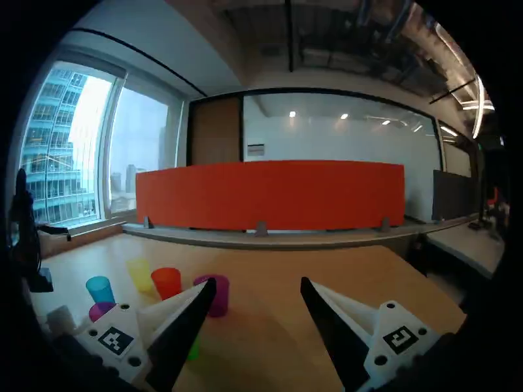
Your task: Pour water
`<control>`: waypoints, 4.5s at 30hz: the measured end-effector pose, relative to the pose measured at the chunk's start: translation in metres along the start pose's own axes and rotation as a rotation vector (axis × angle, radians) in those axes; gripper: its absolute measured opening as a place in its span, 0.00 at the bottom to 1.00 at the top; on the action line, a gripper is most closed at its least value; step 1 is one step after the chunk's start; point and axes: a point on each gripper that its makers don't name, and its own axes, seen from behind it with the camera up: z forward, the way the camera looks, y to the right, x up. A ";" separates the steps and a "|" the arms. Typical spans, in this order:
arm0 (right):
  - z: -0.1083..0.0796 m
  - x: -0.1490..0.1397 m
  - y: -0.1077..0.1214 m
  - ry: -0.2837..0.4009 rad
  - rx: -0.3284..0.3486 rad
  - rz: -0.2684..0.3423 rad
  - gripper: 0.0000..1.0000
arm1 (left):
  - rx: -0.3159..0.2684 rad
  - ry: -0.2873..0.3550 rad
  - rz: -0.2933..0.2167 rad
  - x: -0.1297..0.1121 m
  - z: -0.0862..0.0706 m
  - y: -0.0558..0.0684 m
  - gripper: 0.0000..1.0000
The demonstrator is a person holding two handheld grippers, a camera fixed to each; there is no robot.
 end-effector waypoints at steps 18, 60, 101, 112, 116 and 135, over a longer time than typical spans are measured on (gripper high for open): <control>-0.004 0.035 0.017 0.144 -0.179 -0.002 0.99 | 0.100 0.122 -0.048 0.029 -0.006 -0.005 0.99; -0.012 0.019 -0.002 0.128 -0.185 0.047 0.99 | 0.092 0.136 -0.049 -0.036 0.008 -0.006 0.99; -0.013 0.028 -0.011 0.143 -0.166 0.022 0.99 | 0.093 0.104 -0.043 -0.048 0.014 -0.011 0.99; -0.010 0.013 -0.013 0.153 -0.125 -0.021 0.99 | 0.094 0.104 -0.043 -0.049 0.014 -0.012 0.99; -0.004 0.003 -0.016 0.149 -0.110 -0.010 0.99 | 0.094 0.104 -0.043 -0.050 0.014 -0.012 0.99; 0.012 -0.037 -0.007 0.122 -0.137 -0.009 0.99 | 0.094 0.104 -0.043 -0.049 0.014 -0.013 0.99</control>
